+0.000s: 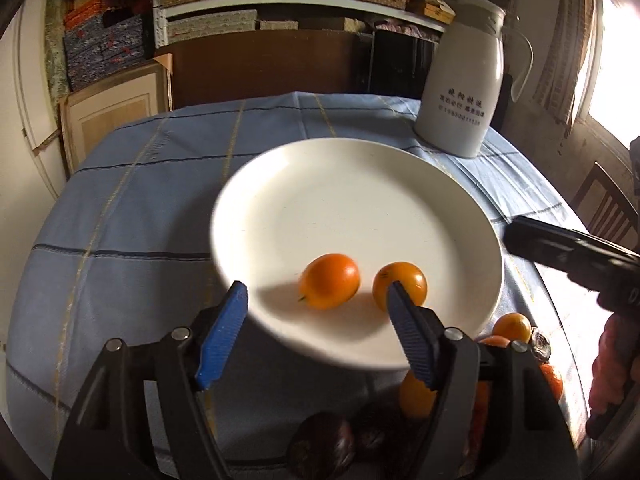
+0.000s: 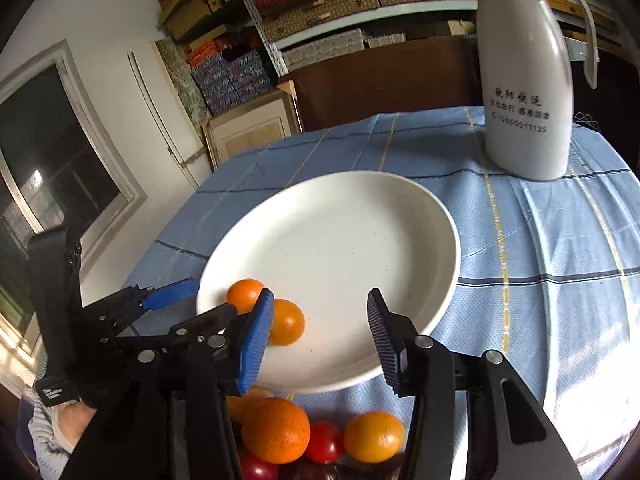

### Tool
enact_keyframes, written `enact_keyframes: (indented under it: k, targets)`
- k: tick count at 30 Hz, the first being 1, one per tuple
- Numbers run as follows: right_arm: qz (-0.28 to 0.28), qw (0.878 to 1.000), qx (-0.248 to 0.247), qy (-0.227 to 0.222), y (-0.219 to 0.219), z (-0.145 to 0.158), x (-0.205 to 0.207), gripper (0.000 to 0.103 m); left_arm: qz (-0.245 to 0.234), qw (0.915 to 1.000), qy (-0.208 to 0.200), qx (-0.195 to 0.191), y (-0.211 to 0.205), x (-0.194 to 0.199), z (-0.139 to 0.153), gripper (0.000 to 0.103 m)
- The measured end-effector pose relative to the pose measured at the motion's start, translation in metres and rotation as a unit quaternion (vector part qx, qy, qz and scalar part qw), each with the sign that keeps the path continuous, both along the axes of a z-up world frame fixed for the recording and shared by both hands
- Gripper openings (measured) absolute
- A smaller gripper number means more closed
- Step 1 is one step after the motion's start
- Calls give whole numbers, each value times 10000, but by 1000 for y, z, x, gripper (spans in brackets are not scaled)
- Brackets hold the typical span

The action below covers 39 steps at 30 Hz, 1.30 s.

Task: Organize fruits
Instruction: 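Carry both oranges onto the white plate and open both tools, then grasp a dark brown fruit with the left tool while the right tool grasps an orange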

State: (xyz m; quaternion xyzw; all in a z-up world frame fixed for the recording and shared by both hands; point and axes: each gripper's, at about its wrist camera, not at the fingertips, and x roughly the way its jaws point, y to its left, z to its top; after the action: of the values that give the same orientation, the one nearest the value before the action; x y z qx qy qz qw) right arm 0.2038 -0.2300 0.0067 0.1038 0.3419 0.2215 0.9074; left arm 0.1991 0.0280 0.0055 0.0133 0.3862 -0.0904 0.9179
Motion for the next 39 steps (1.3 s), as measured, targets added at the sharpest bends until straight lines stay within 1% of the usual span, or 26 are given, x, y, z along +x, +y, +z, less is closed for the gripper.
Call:
enact_keyframes:
  k: [1,3,5,6,9,11,12,14,19,20,22,27,32,34,35,37,38,39]
  targets:
    - [-65,9999,36,-68,-3,1,-5,56,136,9999,-58,-21,7,-8,0,79]
    - [-223,9995,124,-193,-14,-2,-25,62,325,9994,-85,17,18,-21,-2,82]
    - [-257,9993,145,-240,-19,-8,-42,64,429,9991,-18,0,25,-36,-10,82]
    - [-277,9991,142,-284,-21,-10,-50,67,466,9989,20,-19,27,-43,-14,82]
    - [-443,9973,353,-474,-30,-12,-72,79,496,9988,51,22,26,-64,-22,82]
    - [-493,9955,602,-537,-36,-13,-81,80,463,9989,5,109,22,-77,-25,83]
    - [-494,9952,634,-550,-36,-15,-85,81,458,9988,-17,184,20,-82,-27,84]
    - [-523,9957,522,-552,-33,-19,-89,81,460,9982,-53,381,15,-87,-29,84]
    - [-451,9967,250,-624,-22,-21,-94,82,412,9980,-28,478,11,-85,-31,84]
    - [-435,9968,216,-628,-21,-21,-94,84,411,9981,-17,468,11,-84,-32,84]
    - [-372,9973,188,-601,-18,-23,-93,91,418,9981,-15,446,13,-83,-32,84]
    - [-239,9983,-72,-534,-6,-28,-92,92,424,9983,5,389,18,-79,-31,83]
    - [-151,9977,-382,-538,5,-31,-91,92,270,9990,7,346,14,-77,-31,71]
    - [-195,9961,-597,-619,12,-29,-91,92,215,9993,9,306,13,-76,-31,66]
    - [-186,9954,-696,-633,15,-29,-90,91,184,9994,10,278,13,-76,-31,65]
    - [-95,9950,-817,-561,23,-30,-85,79,122,9997,16,230,13,-75,-31,60]
    - [-58,9951,-843,-504,25,-30,-82,77,82,9998,24,191,13,-75,-32,58]
    - [-7,9955,-858,-410,29,-32,-78,73,37,9999,36,140,13,-75,-32,55]
